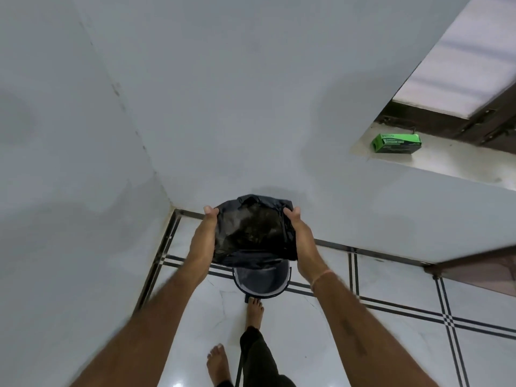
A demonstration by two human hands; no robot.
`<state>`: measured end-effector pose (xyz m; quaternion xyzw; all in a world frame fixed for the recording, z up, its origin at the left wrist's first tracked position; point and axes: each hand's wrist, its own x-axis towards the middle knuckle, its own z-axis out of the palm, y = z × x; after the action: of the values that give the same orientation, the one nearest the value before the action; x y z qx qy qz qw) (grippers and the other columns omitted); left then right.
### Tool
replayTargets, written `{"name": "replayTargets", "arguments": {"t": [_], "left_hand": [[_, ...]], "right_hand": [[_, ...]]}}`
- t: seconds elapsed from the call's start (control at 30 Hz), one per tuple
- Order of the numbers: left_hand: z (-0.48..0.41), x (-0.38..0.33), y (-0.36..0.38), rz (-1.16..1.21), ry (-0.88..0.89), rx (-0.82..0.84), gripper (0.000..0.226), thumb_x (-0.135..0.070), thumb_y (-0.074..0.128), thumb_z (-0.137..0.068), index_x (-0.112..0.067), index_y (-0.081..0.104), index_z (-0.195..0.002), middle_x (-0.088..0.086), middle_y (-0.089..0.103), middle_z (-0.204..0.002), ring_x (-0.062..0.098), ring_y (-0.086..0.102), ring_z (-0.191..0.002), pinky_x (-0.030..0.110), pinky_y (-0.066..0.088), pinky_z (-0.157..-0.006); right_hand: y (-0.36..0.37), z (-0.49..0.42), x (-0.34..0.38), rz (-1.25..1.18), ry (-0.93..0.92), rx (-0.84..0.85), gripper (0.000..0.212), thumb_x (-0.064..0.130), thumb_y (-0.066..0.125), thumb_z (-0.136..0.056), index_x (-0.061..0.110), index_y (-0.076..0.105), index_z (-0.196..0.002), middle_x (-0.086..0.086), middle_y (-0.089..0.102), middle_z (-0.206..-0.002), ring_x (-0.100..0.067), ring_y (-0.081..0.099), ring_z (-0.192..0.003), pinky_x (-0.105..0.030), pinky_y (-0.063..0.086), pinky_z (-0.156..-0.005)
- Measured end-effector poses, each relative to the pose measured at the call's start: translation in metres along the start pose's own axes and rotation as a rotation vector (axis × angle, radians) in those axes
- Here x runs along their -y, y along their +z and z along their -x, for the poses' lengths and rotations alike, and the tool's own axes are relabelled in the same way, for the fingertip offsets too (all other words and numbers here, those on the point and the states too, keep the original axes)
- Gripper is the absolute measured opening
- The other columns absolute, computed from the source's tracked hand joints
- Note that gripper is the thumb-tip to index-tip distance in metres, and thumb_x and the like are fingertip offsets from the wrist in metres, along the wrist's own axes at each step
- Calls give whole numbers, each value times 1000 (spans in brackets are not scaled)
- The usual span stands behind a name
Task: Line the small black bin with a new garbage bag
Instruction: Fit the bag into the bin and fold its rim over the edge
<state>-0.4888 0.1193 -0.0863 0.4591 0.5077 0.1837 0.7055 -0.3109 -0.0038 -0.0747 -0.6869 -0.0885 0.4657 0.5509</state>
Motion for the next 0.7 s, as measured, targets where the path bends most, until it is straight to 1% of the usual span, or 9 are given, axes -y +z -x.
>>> {"name": "replayTargets", "arguments": {"t": [0.07, 0.13, 0.2, 0.3, 0.37, 0.43, 0.53, 0.6, 0.7], "left_hand": [[-15, 22, 8, 13, -57, 3, 74, -86, 28, -89, -42, 59, -139, -8, 67, -131, 17, 62, -124, 41, 46, -112], [-37, 54, 16, 20, -88, 31, 69, -83, 26, -90, -42, 59, -135, -10, 68, -128, 15, 64, -121, 36, 49, -105], [-63, 87, 26, -12, -86, 49, 64, -85, 27, -89, -48, 59, -130, -14, 68, -128, 13, 63, -122, 33, 51, -101], [-114, 147, 40, -73, -42, 83, 55, -83, 26, -90, -56, 60, -125, -17, 66, -131, 11, 61, -126, 40, 50, -107], [-149, 191, 51, -85, -35, 109, 56, -82, 26, -92, -55, 57, -130, -20, 64, -135, 8, 59, -130, 40, 48, -110], [-176, 233, 62, -56, -67, 154, 50, -78, 26, -94, -58, 56, -128, -22, 63, -135, 5, 58, -130, 32, 49, -107], [-207, 291, 75, -16, -203, 184, 75, -87, 30, -87, -43, 51, -144, -9, 58, -144, 15, 55, -134, 35, 49, -107], [-223, 322, 85, -13, -286, 189, 91, -91, 33, -81, -35, 46, -152, -1, 52, -152, 22, 50, -139, 46, 43, -116], [-248, 352, 95, 61, -323, 123, 93, -98, 45, -69, -39, 60, -139, 1, 64, -140, 25, 59, -129, 51, 48, -111]], "right_hand": [[-11, -20, -27, -29, 43, 1, 47, 64, 38, -103, 36, 73, -117, 21, 80, -104, 3, 75, -99, -17, 58, -80], [-20, -40, -54, -27, 79, -26, 55, 74, 45, -93, 38, 74, -123, 14, 78, -120, -8, 72, -115, -28, 57, -96], [-30, -68, -89, -44, 114, -96, 55, 75, 48, -89, 40, 75, -122, 11, 78, -123, -10, 72, -115, -32, 56, -101], [-47, -113, -152, -36, 173, -163, 50, 72, 45, -98, 41, 75, -124, 10, 77, -123, -15, 70, -118, -41, 55, -106], [-56, -140, -193, -19, 179, -173, 49, 73, 41, -98, 46, 76, -118, 13, 79, -117, -13, 70, -116, -38, 58, -100], [-66, -167, -235, -9, 209, -196, 44, 71, 37, -99, 49, 75, -105, 18, 80, -105, -8, 72, -108, -27, 59, -85], [-75, -200, -291, 49, 225, -200, 46, 74, 39, -94, 45, 74, -103, 15, 79, -108, -8, 72, -107, -20, 58, -78], [-79, -219, -322, 96, 210, -210, 60, 82, 43, -87, 38, 76, -113, 8, 78, -117, -15, 72, -112, -28, 60, -88], [-84, -246, -345, 96, 137, -267, 69, 84, 45, -88, 33, 75, -125, 5, 77, -124, -18, 70, -120, -38, 58, -102]]}}
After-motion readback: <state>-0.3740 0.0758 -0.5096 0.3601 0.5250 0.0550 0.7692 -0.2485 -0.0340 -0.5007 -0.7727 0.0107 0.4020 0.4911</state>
